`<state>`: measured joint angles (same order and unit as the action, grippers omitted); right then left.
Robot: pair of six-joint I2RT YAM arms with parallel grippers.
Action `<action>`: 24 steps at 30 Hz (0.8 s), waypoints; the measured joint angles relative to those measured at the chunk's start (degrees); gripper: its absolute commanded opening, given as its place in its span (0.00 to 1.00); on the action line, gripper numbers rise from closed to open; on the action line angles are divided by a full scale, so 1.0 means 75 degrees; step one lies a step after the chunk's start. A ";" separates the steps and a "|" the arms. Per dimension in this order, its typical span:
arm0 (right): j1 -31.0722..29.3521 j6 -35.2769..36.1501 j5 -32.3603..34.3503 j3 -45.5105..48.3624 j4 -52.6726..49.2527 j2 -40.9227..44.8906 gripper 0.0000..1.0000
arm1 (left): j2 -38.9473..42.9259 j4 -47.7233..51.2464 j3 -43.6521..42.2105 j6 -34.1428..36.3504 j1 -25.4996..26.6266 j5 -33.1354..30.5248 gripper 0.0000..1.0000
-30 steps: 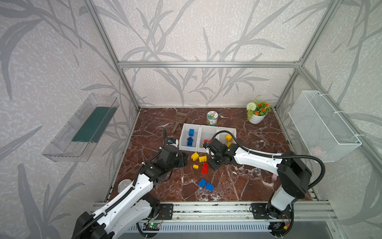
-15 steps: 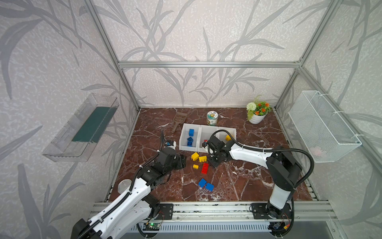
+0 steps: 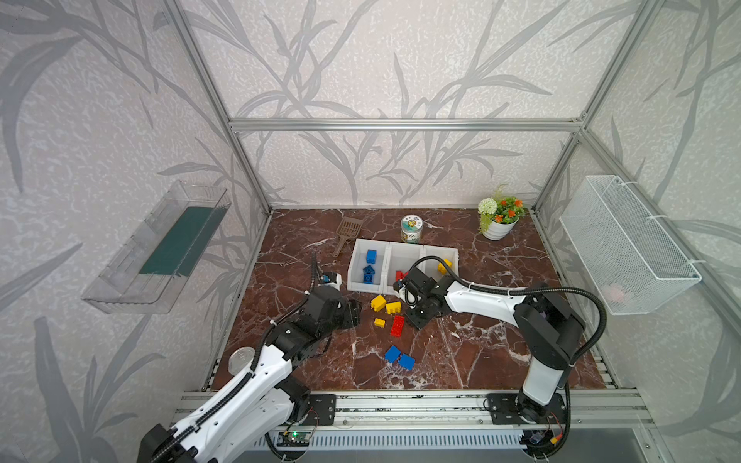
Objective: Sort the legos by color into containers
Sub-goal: 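Close the right gripper on a blue brick in the pile, then carry the blue brick with the right gripper into the blue-brick compartment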
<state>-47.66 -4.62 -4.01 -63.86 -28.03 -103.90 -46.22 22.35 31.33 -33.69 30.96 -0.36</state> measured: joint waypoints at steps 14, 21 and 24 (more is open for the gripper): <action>-0.0050 -0.0303 0.0096 0.0391 0.0361 0.0117 0.35 | -0.0332 -0.0020 0.0000 0.0000 0.0000 0.0061 0.69; -0.0152 -0.0664 0.0201 0.0959 0.0364 0.0909 0.34 | -0.0353 -0.0020 0.0000 -0.0003 0.0000 0.0058 0.69; -0.0154 -0.0694 0.0303 0.0848 0.0239 0.1431 0.34 | -0.0294 -0.0026 -0.0047 -0.0055 0.0000 0.0050 0.69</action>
<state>-48.82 -9.82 -1.74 -57.49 -26.24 -93.17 -48.42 22.15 30.98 -34.11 30.96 0.01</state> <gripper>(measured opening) 0.345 0.692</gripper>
